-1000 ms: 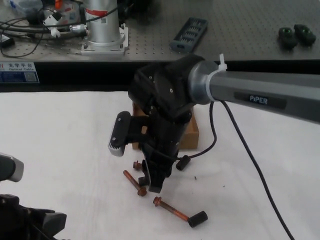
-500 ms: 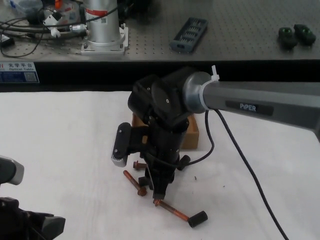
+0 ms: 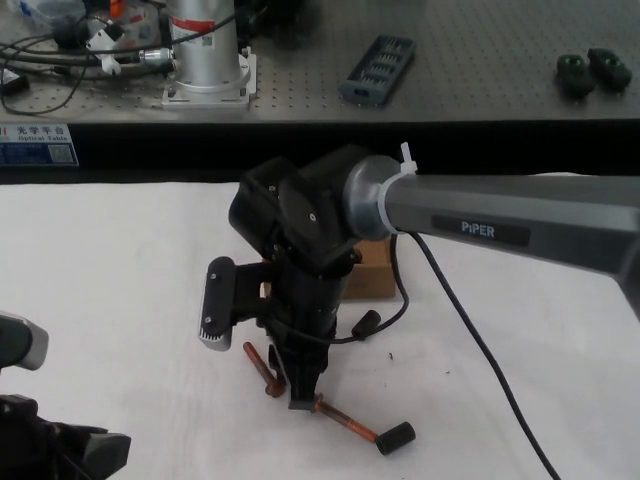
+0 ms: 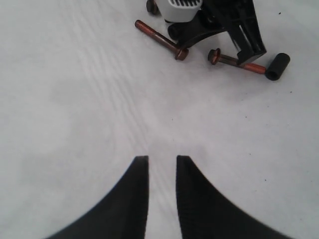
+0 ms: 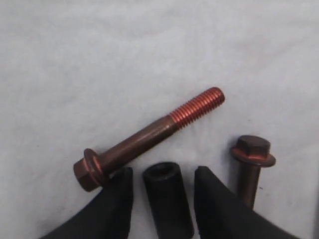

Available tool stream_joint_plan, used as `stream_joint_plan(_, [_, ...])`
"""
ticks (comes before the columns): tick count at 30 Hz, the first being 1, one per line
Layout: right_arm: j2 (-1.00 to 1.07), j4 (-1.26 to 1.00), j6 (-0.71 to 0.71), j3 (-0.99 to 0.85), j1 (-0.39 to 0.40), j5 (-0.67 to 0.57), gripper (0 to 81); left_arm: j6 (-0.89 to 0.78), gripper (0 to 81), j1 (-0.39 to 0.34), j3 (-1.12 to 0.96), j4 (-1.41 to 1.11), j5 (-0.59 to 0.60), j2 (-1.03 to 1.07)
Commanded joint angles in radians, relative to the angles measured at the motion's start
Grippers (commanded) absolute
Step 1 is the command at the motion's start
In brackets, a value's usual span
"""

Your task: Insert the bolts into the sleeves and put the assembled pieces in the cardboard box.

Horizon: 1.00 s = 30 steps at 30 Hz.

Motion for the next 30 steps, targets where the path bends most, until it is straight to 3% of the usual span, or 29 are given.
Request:
stream_joint_plan(1, [0.012,-0.007,-0.005,-0.007,0.004,-0.018,29.5,0.011,14.7,0.002,-0.001,0.005,-0.008,-0.007])
stream_joint_plan(7, [0.014,0.0,-0.005,-0.007,0.004,-0.018,8.2,0.011,14.7,0.002,-0.001,0.005,-0.008,-0.007])
stream_joint_plan(10, [0.014,0.019,0.008,-0.007,0.001,-0.018,1.6,0.011,14.7,0.002,-0.001,0.005,-0.008,-0.007])
stream_joint_plan(16, [0.003,0.053,0.205,-0.007,-0.009,-0.022,0.1,0.185,14.7,0.002,-0.001,0.002,0.057,-0.007])
stream_joint_plan(21, [-0.062,0.062,0.377,0.008,-0.024,-0.135,0.1,0.406,14.7,0.002,-0.004,-0.002,0.06,0.004])
stream_joint_plan(30, [-0.32,0.052,0.449,0.166,-0.027,-0.158,0.1,0.754,14.7,0.002,-0.05,-0.014,0.176,0.1])
